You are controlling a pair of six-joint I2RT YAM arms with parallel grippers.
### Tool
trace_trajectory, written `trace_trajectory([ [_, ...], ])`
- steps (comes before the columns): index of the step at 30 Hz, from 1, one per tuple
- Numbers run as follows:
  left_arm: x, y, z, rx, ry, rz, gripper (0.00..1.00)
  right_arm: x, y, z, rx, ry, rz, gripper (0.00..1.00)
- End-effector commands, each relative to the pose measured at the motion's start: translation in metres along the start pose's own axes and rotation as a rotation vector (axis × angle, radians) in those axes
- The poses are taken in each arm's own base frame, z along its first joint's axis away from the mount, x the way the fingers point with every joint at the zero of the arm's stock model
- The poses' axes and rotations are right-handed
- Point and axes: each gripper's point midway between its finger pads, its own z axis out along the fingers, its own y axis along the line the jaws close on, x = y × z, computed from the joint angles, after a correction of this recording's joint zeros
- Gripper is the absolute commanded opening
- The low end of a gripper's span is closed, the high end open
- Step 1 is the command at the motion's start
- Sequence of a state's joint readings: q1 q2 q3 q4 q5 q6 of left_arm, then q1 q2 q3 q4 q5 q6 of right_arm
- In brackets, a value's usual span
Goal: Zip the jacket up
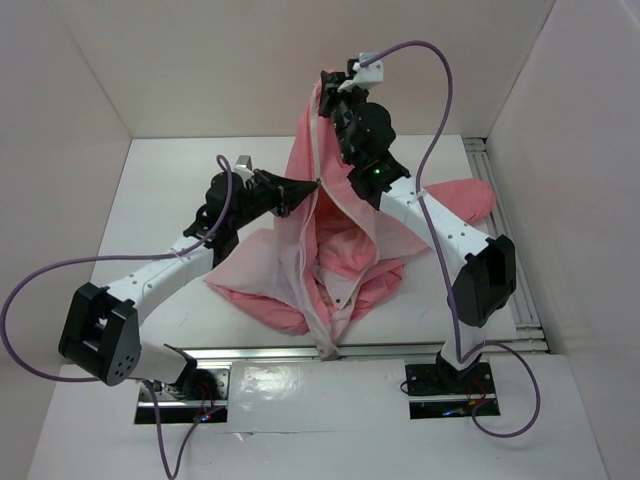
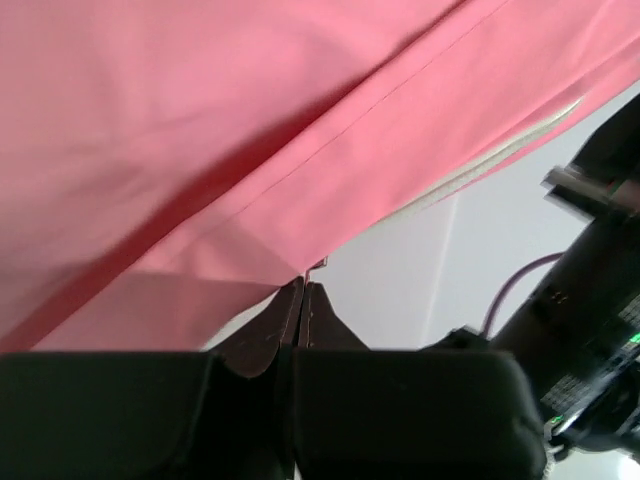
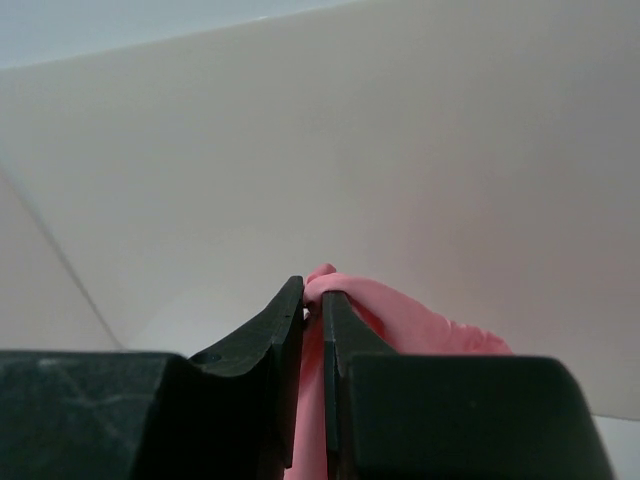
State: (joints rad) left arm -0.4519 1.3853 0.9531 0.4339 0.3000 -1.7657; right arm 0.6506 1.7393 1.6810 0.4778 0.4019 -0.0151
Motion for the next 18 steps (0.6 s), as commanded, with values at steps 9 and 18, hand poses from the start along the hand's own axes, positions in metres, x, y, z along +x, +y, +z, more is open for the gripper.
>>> trace_trajectory([
  [9,0.048,0.134,-0.047,-0.367,0.186,0.106,0.0,-0.155,-0.077,0.024,0.191,-0.387,0.053,0.0],
  [18,0.058,0.169,-0.062,-0.514,0.276,0.227,0.0,-0.235,-0.095,0.015,0.236,-0.535,0.047,0.0],
])
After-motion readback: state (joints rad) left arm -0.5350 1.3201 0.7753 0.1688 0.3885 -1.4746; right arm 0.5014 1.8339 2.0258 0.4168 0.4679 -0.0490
